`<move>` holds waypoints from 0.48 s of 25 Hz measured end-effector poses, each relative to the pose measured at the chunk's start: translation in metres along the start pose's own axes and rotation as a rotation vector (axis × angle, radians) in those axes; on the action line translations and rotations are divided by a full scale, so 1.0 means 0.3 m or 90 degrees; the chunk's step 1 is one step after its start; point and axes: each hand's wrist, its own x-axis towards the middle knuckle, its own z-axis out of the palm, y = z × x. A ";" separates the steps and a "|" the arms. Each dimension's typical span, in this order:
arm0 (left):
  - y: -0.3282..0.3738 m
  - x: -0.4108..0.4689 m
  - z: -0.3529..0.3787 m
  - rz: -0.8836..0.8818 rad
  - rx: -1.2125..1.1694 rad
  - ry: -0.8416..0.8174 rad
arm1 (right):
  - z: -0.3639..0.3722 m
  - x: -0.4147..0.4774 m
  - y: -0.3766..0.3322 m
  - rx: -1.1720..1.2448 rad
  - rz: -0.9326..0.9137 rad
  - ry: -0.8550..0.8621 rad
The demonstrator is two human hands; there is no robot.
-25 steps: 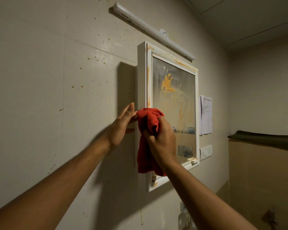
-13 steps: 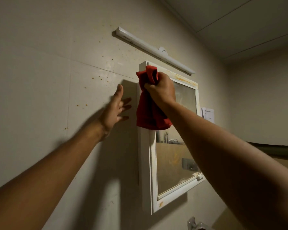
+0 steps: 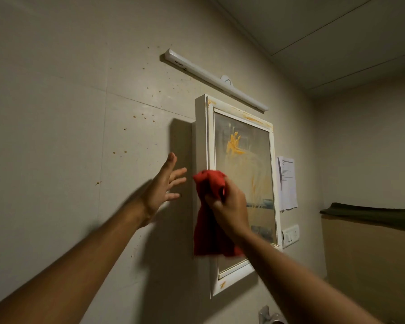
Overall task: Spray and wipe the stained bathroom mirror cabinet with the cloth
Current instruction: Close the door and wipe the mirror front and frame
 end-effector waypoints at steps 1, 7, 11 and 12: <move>-0.003 0.004 0.009 -0.004 -0.005 0.000 | -0.007 0.094 -0.034 0.002 0.000 0.008; -0.056 -0.018 0.039 -0.006 -0.054 -0.030 | 0.021 0.021 0.026 0.024 -0.016 0.032; -0.150 -0.119 0.088 -0.056 -0.072 -0.035 | 0.024 -0.445 0.192 0.020 0.056 -0.047; -0.173 -0.149 0.104 -0.068 -0.065 -0.037 | 0.015 -0.523 0.202 0.011 0.072 -0.071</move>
